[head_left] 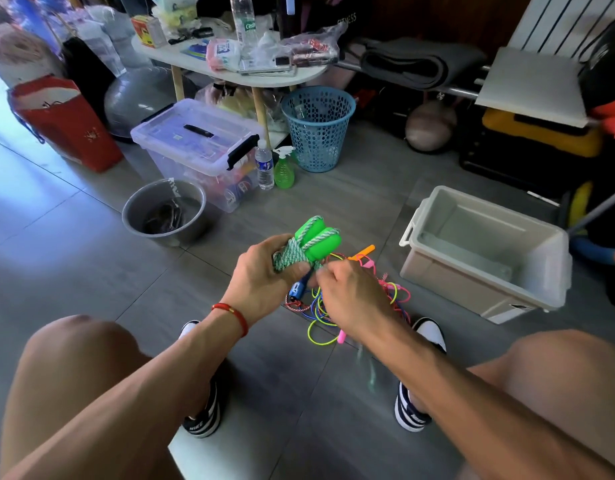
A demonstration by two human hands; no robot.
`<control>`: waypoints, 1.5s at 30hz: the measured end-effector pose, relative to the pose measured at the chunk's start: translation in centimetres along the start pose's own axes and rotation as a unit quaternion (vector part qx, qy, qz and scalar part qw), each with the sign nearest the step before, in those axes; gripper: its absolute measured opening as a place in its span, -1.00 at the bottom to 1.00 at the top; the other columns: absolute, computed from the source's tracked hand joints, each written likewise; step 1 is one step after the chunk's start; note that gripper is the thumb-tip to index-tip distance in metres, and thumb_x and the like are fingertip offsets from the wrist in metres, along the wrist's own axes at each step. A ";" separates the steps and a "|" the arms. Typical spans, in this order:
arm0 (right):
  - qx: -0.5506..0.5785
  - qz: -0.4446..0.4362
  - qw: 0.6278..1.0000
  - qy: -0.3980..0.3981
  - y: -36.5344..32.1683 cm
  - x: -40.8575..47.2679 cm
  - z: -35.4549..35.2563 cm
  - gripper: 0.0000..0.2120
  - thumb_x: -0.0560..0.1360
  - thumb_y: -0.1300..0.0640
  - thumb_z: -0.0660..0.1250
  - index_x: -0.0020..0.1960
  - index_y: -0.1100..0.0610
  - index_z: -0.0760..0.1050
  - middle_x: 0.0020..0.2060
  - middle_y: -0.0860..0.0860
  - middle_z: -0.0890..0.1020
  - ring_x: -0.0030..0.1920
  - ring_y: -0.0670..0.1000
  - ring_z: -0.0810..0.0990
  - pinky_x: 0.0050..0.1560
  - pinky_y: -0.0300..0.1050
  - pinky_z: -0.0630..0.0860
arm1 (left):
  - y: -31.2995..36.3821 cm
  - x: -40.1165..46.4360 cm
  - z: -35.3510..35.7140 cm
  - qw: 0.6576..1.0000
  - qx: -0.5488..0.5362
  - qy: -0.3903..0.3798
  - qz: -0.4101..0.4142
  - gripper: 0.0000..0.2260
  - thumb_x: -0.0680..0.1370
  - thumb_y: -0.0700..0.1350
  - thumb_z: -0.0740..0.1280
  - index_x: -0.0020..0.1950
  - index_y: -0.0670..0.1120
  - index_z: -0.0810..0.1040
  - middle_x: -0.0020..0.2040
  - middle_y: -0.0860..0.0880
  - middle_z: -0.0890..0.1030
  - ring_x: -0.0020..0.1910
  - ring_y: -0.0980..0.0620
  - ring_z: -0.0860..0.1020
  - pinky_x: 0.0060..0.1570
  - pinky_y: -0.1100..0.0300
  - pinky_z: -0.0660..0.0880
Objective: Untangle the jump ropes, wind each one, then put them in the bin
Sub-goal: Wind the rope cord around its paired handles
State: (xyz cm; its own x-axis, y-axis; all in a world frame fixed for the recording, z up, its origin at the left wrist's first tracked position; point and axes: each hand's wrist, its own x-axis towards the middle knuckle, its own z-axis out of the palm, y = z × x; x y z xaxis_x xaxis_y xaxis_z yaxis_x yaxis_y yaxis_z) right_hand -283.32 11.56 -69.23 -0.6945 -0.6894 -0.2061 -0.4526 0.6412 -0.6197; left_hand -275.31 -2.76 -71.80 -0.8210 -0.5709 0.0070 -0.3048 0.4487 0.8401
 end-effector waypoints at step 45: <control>0.055 -0.062 0.983 0.167 0.3 1.0 -2.3 -0.44 0.41 -0.39 0.39 -0.22 0.14 0.65 -0.54 0.14 0.48 -0.42 0.16 0.49 -0.38 0.02 0.43 | 4.6 -1.6 1.5 0.991 0.082 0.097 -0.036 -0.52 0.33 0.08 0.59 0.15 -0.05 0.56 -0.03 -0.01 0.68 0.02 -0.11 0.61 -0.01 0.05 0.50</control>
State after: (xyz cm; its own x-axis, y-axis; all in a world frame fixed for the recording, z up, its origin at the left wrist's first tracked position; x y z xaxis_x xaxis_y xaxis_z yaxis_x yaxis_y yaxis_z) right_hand -285.46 11.85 -67.85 -0.7907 -0.5995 0.1239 -0.4948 0.5068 -0.7059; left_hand -276.10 1.25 -68.75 -0.6906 -0.7200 0.0683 -0.4460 0.4984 0.7434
